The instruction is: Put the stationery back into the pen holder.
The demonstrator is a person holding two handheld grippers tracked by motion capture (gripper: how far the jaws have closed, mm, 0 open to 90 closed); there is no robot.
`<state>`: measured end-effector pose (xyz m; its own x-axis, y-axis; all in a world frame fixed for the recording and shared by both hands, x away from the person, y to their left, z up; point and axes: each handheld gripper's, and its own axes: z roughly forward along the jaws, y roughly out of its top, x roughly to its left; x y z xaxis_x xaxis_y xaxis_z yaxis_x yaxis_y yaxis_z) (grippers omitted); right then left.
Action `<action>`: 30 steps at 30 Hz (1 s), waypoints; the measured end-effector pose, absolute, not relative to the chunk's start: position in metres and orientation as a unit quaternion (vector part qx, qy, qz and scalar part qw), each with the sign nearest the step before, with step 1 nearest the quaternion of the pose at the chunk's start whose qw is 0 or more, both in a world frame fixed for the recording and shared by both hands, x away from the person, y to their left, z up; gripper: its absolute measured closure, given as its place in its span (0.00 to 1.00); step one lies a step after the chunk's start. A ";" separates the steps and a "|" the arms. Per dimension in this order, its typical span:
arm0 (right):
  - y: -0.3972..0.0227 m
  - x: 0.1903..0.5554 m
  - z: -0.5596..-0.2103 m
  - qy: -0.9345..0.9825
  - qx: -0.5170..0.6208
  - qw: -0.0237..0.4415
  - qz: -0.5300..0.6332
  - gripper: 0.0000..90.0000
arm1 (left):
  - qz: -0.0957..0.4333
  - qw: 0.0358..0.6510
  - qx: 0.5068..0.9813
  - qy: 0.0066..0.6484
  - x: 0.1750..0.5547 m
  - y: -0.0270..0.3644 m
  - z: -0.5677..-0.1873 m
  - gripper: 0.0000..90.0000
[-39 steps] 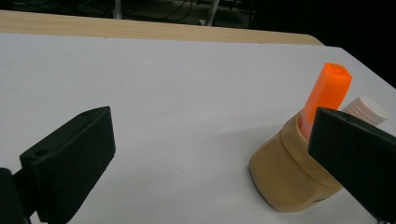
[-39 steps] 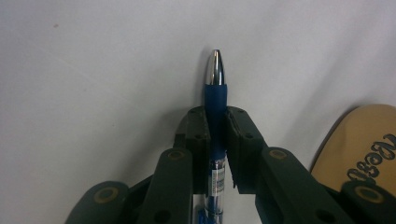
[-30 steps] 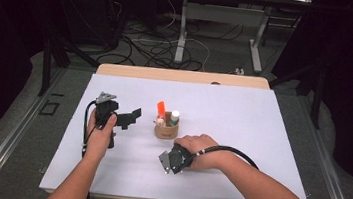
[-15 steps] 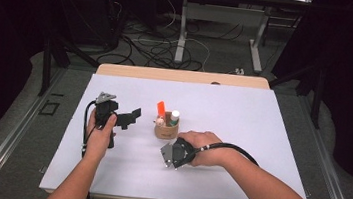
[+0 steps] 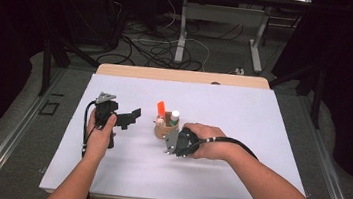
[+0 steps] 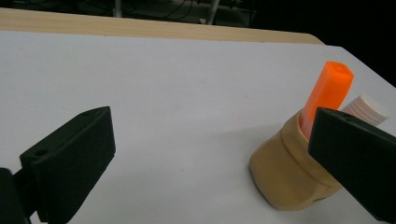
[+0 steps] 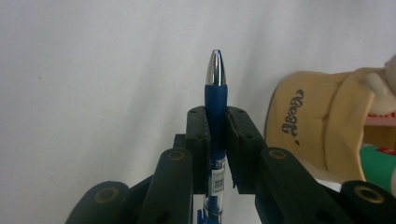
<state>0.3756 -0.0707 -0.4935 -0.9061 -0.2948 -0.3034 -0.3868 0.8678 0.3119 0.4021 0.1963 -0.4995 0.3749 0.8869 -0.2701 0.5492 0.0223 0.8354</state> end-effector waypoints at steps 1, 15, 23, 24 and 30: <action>-0.071 0.376 -0.493 0.959 -0.173 0.122 0.189 0.89 | 0.176 0.479 0.677 0.531 0.402 0.196 -0.499 0.01; -0.082 0.395 -0.475 0.960 -0.085 0.167 0.209 0.89 | 0.176 0.477 0.678 0.530 0.402 0.196 -0.499 0.01; -0.088 0.403 -0.462 0.950 -0.043 0.185 0.248 0.89 | 0.175 0.475 0.680 0.530 0.402 0.197 -0.499 0.01; -0.089 0.404 -0.461 0.950 -0.037 0.189 0.247 0.89 | 0.174 0.475 0.680 0.530 0.402 0.196 -0.499 0.01; -0.094 0.410 -0.453 0.941 -0.014 0.206 0.269 0.89 | 0.177 0.477 0.678 0.530 0.402 0.196 -0.499 0.01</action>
<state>0.4097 -0.0937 -0.4526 -0.9146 0.0843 -0.3954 -0.1372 0.8553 0.4997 0.4022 0.1964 -0.4995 0.3754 0.8878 -0.2662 0.5504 0.0176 0.8347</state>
